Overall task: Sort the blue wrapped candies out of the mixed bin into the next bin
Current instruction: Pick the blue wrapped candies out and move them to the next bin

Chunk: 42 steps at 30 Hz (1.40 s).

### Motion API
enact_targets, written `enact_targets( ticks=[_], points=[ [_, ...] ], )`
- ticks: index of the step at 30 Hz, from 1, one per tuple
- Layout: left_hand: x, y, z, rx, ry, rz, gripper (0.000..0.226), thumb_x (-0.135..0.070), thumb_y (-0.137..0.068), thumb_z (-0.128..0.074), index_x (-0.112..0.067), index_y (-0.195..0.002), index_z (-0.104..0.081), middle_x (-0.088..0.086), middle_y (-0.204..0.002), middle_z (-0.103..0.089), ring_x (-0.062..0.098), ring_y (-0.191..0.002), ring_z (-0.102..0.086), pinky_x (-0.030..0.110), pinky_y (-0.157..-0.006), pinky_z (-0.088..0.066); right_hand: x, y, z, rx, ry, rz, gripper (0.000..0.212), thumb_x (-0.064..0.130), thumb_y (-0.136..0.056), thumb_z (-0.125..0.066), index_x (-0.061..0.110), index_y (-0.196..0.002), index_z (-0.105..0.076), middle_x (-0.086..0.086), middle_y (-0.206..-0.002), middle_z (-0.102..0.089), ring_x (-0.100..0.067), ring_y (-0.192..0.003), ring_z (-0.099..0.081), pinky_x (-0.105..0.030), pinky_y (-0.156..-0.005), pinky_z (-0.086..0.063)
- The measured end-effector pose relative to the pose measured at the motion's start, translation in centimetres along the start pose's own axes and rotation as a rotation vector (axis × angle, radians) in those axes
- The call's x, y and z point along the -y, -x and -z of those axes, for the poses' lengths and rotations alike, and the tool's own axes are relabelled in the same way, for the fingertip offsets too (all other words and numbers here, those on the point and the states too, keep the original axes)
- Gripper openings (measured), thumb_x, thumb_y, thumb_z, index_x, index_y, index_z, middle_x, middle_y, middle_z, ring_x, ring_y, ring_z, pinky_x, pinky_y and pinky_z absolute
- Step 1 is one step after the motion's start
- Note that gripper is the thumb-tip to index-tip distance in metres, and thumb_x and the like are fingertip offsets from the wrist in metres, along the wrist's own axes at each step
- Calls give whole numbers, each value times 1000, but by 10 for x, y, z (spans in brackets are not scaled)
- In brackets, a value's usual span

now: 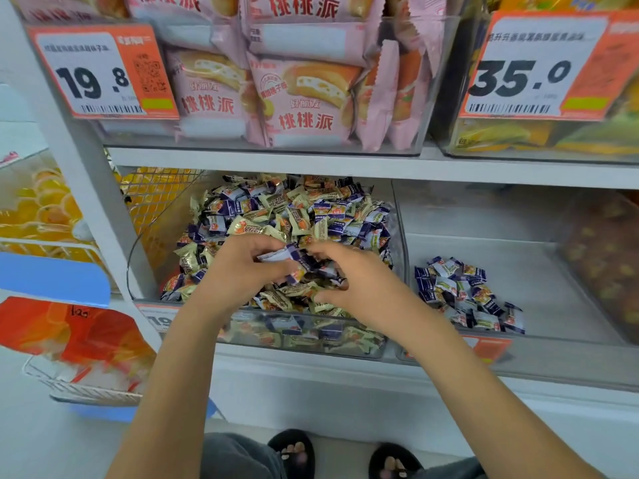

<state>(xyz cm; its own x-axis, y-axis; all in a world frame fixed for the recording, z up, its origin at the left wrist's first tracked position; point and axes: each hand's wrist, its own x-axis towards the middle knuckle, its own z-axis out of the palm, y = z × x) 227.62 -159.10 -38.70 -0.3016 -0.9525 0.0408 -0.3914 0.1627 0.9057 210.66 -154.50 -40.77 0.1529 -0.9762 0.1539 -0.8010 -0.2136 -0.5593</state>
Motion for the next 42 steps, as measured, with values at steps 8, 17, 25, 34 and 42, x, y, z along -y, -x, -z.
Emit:
enact_targets(
  ticks=[8,17,25,34,42],
  points=[
    [-8,5,-15,-36,1,-33,33,-11,-69,-81,-12,-92,-57,0,-74,-69,9,-67,-64,13,-54,-49,13,2,4,59,-613,41,56,17,-80,-73,32,-130,-53,21,-132,-52,8,-123,-43,-29,-105,-40],
    [-1,0,-10,30,-72,-57,44,-7,-65,-83,-15,-99,-55,-7,-93,-66,5,-77,-67,15,-61,-54,-14,20,40,-620,-509,-188,25,8,-89,-60,30,-94,-71,2,-74,-68,-16,-58,-57,-19,-51,-46],
    [13,-13,-34,173,-542,-212,39,-32,-68,-82,-27,-103,-64,-8,-102,-64,13,-97,-56,34,-82,-50,-48,38,53,-432,-179,-315,25,9,-89,-60,32,-97,-69,13,-118,-62,0,-100,-57,-5,-77,-43],
    [18,-21,-21,276,-551,-112,18,-27,-73,-72,-22,-65,-58,2,-63,-55,14,-57,-46,26,-53,-31,0,13,15,-35,319,-52,32,10,-87,-63,17,-117,-59,-2,-101,-64,-18,-91,-60,-35,-77,-52],
    [22,-27,-30,148,-665,-306,52,-31,-69,-74,-30,-118,-56,-4,-100,-59,17,-92,-55,38,-75,-52,4,6,-1,-5,354,-60,48,7,-85,-64,19,-127,-42,-7,-95,-63,-23,-81,-57,-34,-64,-47]
  ],
)
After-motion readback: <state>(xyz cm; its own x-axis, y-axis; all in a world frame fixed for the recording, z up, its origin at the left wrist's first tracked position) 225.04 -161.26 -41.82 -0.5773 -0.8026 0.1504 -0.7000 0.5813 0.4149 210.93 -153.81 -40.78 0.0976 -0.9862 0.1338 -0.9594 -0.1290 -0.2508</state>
